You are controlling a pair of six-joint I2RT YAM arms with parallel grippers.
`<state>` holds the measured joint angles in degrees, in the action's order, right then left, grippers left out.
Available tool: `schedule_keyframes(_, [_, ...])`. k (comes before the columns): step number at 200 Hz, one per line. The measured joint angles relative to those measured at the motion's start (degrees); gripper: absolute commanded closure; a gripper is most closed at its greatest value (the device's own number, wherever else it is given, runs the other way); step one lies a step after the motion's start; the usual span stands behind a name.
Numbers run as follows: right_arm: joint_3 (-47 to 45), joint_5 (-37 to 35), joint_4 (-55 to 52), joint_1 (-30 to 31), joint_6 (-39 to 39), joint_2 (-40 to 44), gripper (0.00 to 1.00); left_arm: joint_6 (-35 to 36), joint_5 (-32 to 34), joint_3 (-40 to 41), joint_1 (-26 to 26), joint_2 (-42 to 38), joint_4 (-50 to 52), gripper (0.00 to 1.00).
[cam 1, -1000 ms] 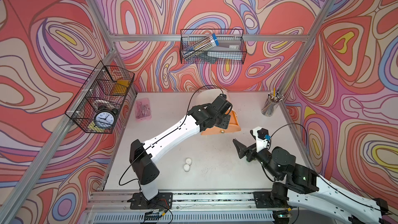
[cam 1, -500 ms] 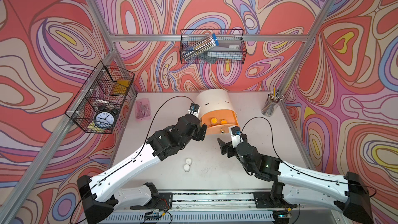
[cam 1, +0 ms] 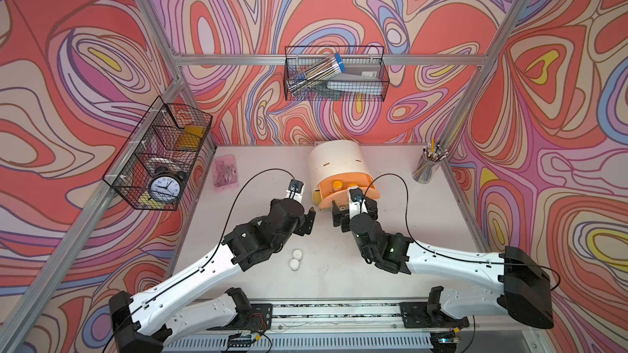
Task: Put the paint cans in the drawer according to color
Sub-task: Close the drawer of the storage box.
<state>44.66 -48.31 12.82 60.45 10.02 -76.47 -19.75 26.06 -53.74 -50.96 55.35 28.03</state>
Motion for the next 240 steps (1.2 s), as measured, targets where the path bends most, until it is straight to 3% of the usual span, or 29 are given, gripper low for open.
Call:
schedule_keyframes(35, [4.59, -0.04, 2.71, -1.25, -2.01, -5.03, 0.03, -1.55, 0.04, 5.49, 0.0, -5.09, -1.49, 0.12])
schedule_keyframes(92, [7.96, 4.04, 3.74, -6.47, -0.7, -9.79, 0.03, -4.13, -0.9, 9.05, 0.0, -5.95, -1.86, 0.12])
schedule_keyframes(182, [9.09, 8.13, 9.4, -6.86, 2.32, -16.81, 0.06, -7.3, -3.43, 13.18, 0.0, -6.6, -3.8, 0.11])
schedule_keyframes(209, [8.55, 9.53, 8.46, -6.91, 3.91, -15.41, 0.11, -7.74, -3.67, 13.77, 0.0, -6.62, -4.0, 0.11])
schedule_keyframes(240, [5.22, 12.24, 2.4, -6.97, 7.65, -6.27, 0.12, -7.72, -3.41, 14.14, 0.0, -6.71, -4.94, 0.1])
